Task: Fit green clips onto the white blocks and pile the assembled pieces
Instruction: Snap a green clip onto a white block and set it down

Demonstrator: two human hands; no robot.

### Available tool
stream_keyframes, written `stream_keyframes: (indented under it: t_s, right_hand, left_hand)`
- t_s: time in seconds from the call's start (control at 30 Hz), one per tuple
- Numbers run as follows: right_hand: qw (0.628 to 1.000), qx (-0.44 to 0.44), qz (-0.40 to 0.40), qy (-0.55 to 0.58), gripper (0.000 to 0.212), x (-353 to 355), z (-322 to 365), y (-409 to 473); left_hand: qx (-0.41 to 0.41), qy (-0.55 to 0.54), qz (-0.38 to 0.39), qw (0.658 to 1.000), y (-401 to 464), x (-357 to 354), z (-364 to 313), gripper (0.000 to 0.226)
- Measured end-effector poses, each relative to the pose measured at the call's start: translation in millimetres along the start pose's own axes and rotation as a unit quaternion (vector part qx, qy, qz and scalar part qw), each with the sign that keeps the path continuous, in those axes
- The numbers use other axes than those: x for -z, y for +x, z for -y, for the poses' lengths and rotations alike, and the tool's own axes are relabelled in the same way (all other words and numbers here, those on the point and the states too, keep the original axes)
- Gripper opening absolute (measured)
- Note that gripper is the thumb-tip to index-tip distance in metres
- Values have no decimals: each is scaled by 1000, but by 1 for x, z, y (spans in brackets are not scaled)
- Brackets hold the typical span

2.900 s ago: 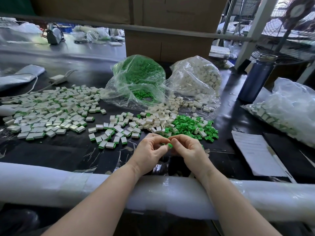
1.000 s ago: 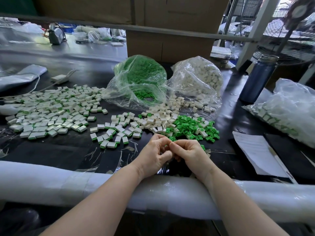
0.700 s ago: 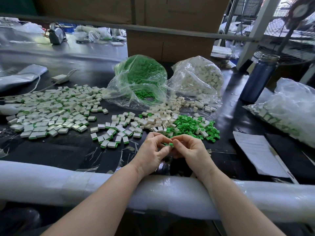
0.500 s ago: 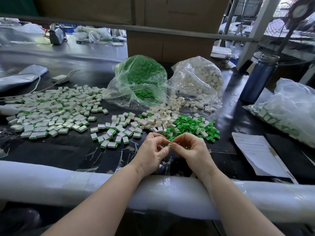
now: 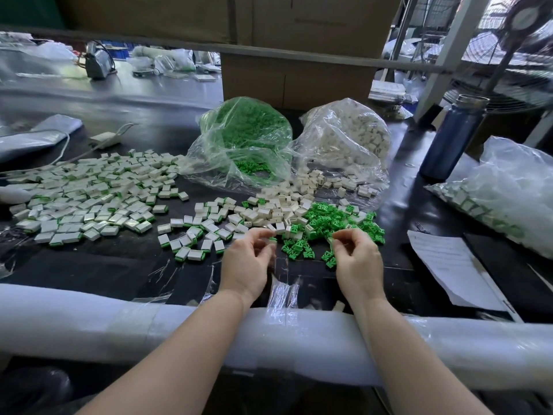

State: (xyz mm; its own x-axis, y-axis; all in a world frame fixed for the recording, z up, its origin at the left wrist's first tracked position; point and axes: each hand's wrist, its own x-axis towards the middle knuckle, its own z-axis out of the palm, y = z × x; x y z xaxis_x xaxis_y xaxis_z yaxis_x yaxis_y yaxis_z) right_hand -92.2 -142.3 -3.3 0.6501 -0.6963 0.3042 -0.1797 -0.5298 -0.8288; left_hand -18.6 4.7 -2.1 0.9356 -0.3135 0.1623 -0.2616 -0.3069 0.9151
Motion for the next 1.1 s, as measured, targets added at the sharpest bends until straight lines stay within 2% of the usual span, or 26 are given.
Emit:
stream_keyframes:
  t_s: [0.07, 0.13, 0.33, 0.43, 0.53, 0.73, 0.93, 1.1]
  right_hand:
    - [997, -34, -40, -60, 12, 2, -5, 4]
    - [990, -65, -48, -119, 21, 3, -8, 6]
    - [967, -110, 26, -227, 44, 2, -11, 13]
    - [956, -118, 69, -261, 44, -1, -12, 14]
    - [951, -121, 84, -271, 40, -3, -12, 14]
    - [959, -96, 50, -261, 33, -1, -13, 10]
    - [962, -58, 26, -266, 30, 0, -10, 6]
    - [968, -47, 11, -246, 29, 1, -7, 5]
  left_hand:
    - [1, 25, -60, 998, 3, 2, 3, 24]
    - [-5, 59, -86, 995, 5, 2, 5, 28]
    - [31, 174, -31, 984, 5, -3, 7, 48]
    - [40, 210, -5, 977, 4, -3, 5, 49]
    - [44, 226, 9, 973, 3, -3, 3, 48]
    - [48, 254, 6, 966, 4, -6, 3, 50]
    - [44, 233, -1, 971, 3, -5, 5, 41]
    - [26, 230, -9, 973, 1, -4, 4, 48]
